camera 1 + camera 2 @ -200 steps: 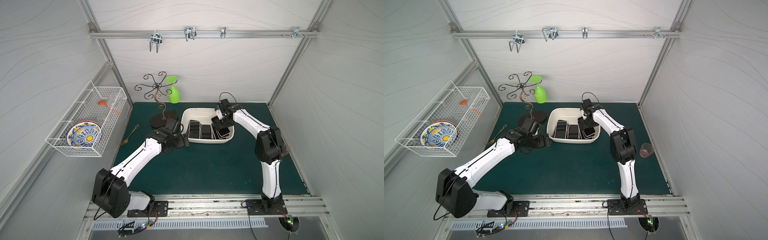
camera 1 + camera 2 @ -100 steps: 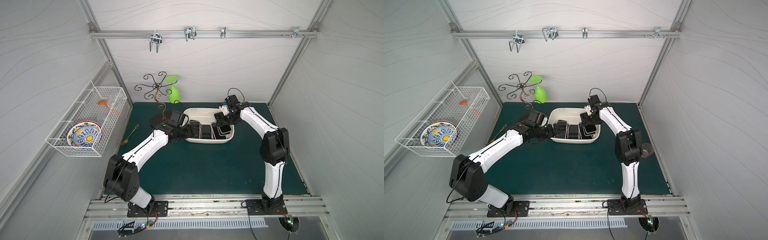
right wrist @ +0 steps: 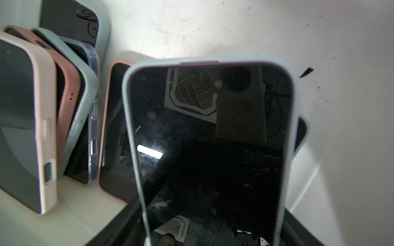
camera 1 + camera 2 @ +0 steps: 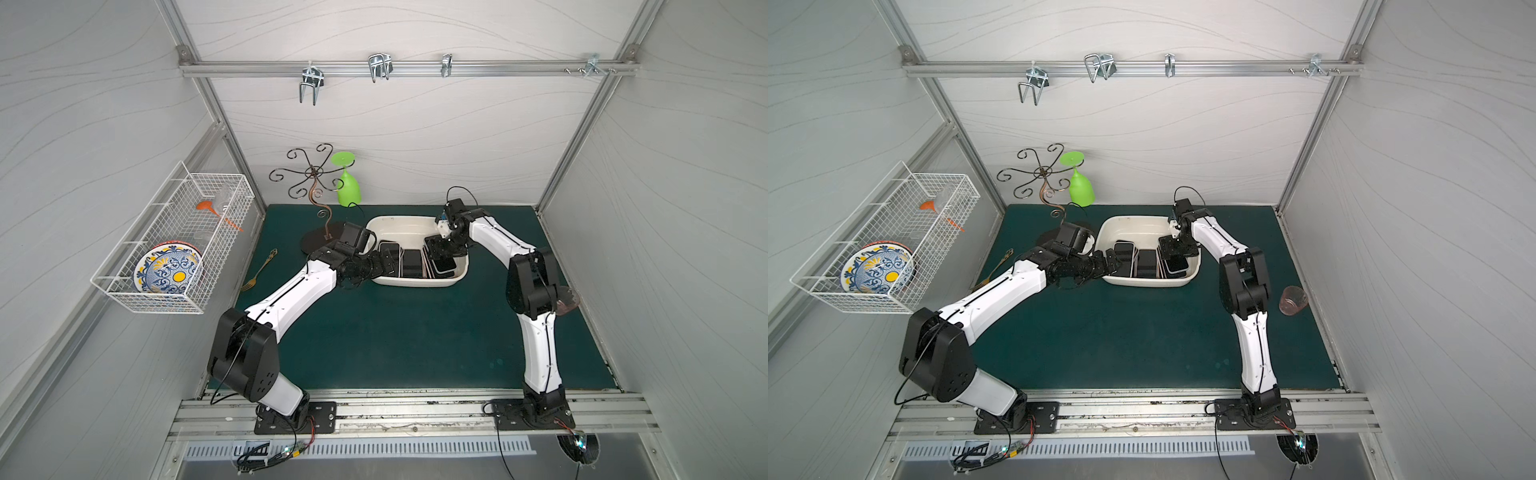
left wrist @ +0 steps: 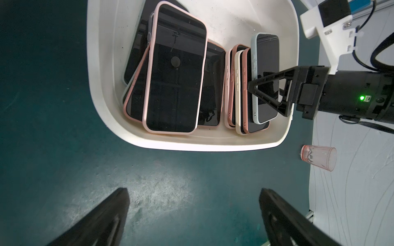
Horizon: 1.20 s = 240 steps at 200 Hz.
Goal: Take the phone out of the storage box
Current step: Pick up the phone from the storage box.
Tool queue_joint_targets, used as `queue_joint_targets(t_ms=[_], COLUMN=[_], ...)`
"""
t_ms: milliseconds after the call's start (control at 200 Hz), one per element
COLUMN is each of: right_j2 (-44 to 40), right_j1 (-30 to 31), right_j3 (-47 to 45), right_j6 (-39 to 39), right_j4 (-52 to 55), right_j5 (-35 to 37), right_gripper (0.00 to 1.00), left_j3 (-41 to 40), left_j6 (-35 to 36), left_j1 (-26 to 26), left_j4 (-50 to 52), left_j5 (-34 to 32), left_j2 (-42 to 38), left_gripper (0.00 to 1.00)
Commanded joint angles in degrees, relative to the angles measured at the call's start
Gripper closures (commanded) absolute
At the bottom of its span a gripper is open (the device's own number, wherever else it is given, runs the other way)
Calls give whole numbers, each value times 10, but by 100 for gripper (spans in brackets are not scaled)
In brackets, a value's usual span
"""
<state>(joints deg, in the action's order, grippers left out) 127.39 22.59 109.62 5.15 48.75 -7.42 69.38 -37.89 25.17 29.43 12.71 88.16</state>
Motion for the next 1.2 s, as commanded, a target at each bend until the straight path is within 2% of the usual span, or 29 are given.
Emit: queue_joint_targets(t_ms=[0, 65, 100, 300, 425, 520, 610, 720, 936, 1196], right_j2=[-16, -14, -20, -118, -176, -206, -243, -288, -324, -336], right_j1=[-6, -6, -6, -5, -6, -5, 0, 20, 30, 39], right_j3=[-6, -3, -5, -30, -50, -65, -98, -138, -181, -202], right_j6=[4, 3, 5, 5, 6, 15, 21, 20, 28, 40], right_j4=[1, 5, 6, -2, 8, 19, 12, 5, 7, -2], right_j5=[-3, 3, 6, 21, -12, -47, -83, -74, -81, -105], right_gripper=[32, 47, 52, 63, 66, 68, 69, 66, 65, 65], left_j3=[1, 0, 0, 25, 67, 68, 71, 84, 126, 113], left_j6=[6, 5, 5, 3, -36, -80, -118, -181, -183, -214], left_j1=[-3, -3, -3, -3, -3, 5, 21, 23, 53, 66], left_j4=[-22, -23, -23, -46, -82, -149, -201, -251, -272, -327], left_j5=[7, 7, 6, 26, 69, 115, 118, 126, 129, 132], left_j2=[-3, -3, -4, 3, 30, 41, 56, 94, 138, 163], left_gripper=[0, 0, 0, 0, 0, 0, 0, 1, 5, 9])
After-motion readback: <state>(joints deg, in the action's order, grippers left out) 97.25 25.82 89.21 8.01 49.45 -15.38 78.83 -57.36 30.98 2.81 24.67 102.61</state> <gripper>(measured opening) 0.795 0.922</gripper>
